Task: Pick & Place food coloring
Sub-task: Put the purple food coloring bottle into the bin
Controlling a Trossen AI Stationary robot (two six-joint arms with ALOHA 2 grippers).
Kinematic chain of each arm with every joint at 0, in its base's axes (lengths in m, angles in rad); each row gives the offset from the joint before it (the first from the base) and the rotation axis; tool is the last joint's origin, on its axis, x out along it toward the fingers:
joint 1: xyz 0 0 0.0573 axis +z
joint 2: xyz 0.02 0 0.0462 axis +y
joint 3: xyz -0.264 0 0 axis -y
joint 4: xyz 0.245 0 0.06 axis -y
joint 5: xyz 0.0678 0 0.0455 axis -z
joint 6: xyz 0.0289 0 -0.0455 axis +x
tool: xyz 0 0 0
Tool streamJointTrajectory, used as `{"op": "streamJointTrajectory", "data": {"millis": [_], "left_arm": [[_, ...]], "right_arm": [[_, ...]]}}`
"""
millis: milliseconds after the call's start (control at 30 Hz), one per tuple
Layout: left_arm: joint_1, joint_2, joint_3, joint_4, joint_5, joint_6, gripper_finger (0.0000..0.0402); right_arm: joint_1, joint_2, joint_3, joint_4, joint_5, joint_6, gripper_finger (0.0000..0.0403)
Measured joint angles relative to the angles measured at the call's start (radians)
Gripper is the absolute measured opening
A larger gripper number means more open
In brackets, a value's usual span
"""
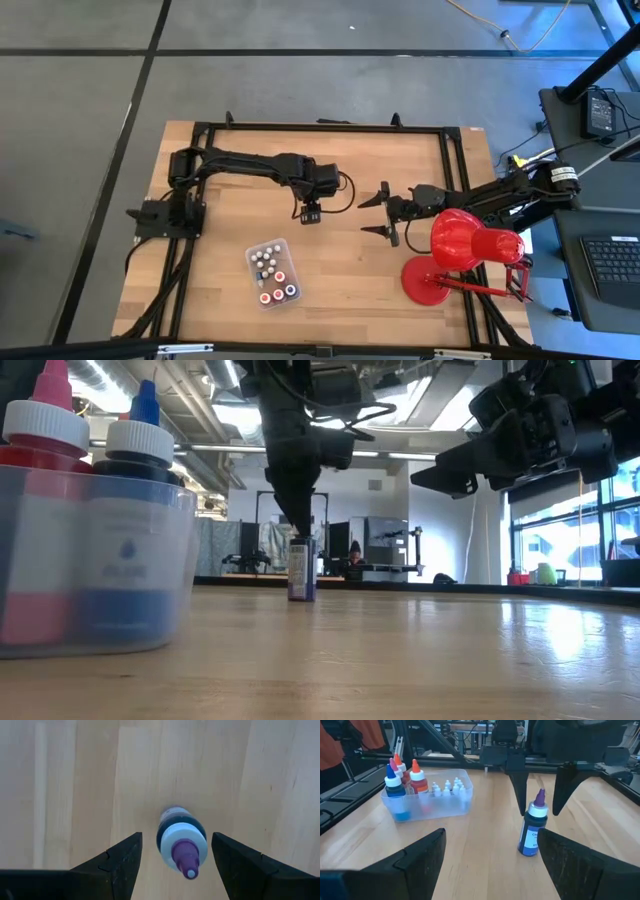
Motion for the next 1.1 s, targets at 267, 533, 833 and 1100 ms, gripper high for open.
{"op": "streamJointTrajectory", "data": {"millis": [267,533,833,1100], "left_arm": [[-0.002,0.0,0.0,-0.011,0.0,0.015,0.0187],[-0.002,0.0,0.0,-0.01,0.001,0.016,0.0116],[-0.018,-0.03,0.008,-0.071,-0.006,-0.003,0.0115],[-0.112,-0.166,0.133,-0.271,-0.09,-0.173,0.0115]], "right_arm": [[0.0,0.0,0.0,-0.003,0.023,-0.001,0.0317],[0.0,0.0,0.0,-0.016,0.067,0.0,0.0317],[0.0,0.0,0.0,-0.018,0.068,0.001,0.0317],[0.0,0.0,0.0,-0.023,0.069,0.002,0.0317]]}}
